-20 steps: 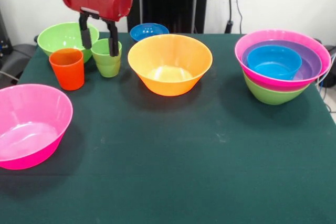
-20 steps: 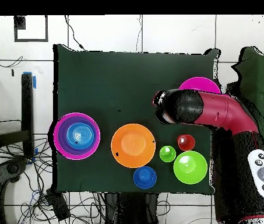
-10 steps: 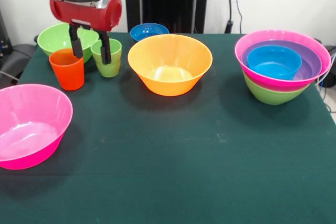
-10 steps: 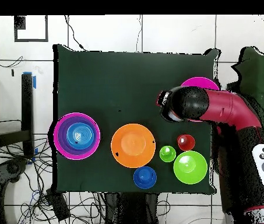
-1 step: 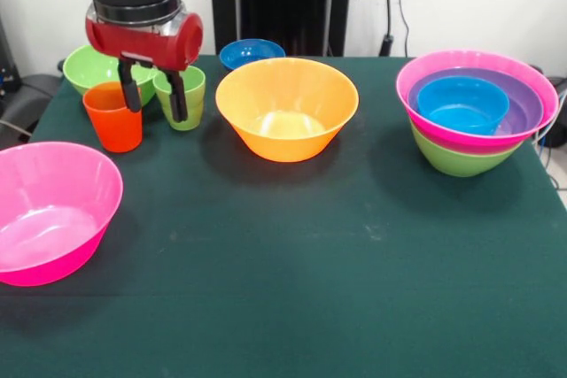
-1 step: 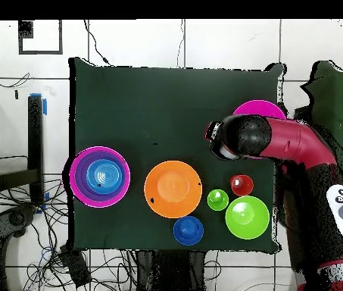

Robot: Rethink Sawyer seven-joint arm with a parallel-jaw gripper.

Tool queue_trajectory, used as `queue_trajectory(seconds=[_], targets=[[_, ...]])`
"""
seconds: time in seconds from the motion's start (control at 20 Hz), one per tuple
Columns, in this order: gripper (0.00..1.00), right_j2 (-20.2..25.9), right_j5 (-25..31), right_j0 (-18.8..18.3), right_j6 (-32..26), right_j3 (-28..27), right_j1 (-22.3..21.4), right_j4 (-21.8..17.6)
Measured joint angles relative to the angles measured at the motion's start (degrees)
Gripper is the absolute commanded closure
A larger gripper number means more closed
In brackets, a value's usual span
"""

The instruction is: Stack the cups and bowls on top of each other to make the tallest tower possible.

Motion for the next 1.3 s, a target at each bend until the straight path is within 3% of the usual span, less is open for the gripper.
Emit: queue_trajectory(seconds=[0.55,1.3], targets=[[0.0,0.28,0.63,-1.76,0.0,-0.01,0.78,-1.33],[0.0,0.9,4.28,-2.03,0.0,0.49,-2.38,-1.65]])
